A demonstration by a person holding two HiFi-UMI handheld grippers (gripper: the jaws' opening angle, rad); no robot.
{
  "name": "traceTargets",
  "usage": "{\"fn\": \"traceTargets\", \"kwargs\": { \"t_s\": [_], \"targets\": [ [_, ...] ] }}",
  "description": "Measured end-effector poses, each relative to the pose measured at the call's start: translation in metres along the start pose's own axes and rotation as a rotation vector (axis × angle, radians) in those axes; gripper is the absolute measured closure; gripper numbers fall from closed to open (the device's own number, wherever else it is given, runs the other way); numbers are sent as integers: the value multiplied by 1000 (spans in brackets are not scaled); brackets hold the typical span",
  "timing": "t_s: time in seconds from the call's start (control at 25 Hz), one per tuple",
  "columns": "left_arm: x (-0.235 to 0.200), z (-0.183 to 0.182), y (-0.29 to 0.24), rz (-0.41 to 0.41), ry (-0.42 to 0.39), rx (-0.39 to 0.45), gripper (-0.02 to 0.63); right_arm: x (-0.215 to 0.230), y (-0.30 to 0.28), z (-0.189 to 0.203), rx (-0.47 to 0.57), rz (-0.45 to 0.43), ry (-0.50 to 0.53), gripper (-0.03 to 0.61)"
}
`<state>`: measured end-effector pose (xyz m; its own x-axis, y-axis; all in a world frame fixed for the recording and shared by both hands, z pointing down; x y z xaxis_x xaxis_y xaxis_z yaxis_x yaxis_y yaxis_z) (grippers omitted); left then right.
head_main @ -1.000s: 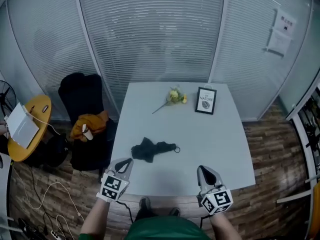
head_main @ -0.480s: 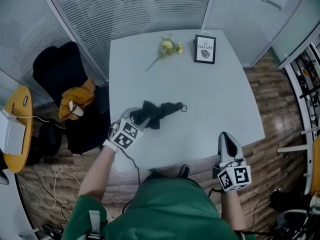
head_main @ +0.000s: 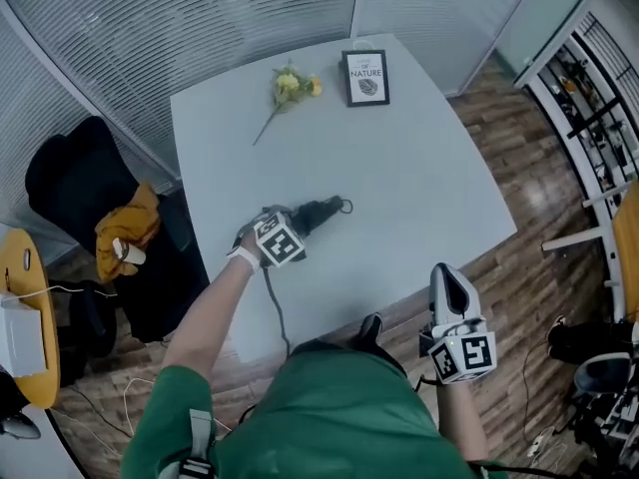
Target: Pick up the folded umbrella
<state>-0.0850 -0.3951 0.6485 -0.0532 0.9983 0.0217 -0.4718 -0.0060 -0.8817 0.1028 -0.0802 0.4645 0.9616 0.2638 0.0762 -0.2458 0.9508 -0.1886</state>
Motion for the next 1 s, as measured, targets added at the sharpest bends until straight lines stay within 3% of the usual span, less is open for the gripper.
{"fn": "traceTargets", "kwargs": {
  "t_s": [0.24, 0.44, 0.64, 0.8, 0.88, 1.0],
  "targets": [
    [-7, -6, -48, 51, -10, -179, 305, 7, 19, 2, -10, 65, -14, 577],
    [-8, -8, -67, 80, 6, -220, 298, 15, 26, 5, -9, 70, -23, 576],
    [-5, -1, -59, 71, 58, -145, 314, 22, 25, 6, -9, 38, -25, 577],
    [7, 11, -39, 25, 199, -78, 318, 31, 20, 7, -18, 1, -24, 577],
    [14, 14, -24, -10, 296, 7, 318, 36, 15, 6, -19, -24, -28, 575],
    [28, 8, 6, -54, 417, 223, 318, 39, 7, 5, -19, -72, -41, 577]
  ]
}}
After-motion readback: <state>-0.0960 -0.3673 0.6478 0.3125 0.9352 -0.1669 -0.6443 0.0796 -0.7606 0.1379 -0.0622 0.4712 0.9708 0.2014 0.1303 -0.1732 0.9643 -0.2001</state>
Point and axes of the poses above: the fingertips, and each gripper's own axes: y backward along the fingers, x to its right, z out of its underside, the point moved 10 cm from there along y, backward along the fingers, and after that the axes turned 6 degrees about z, right-handed, at the moved point
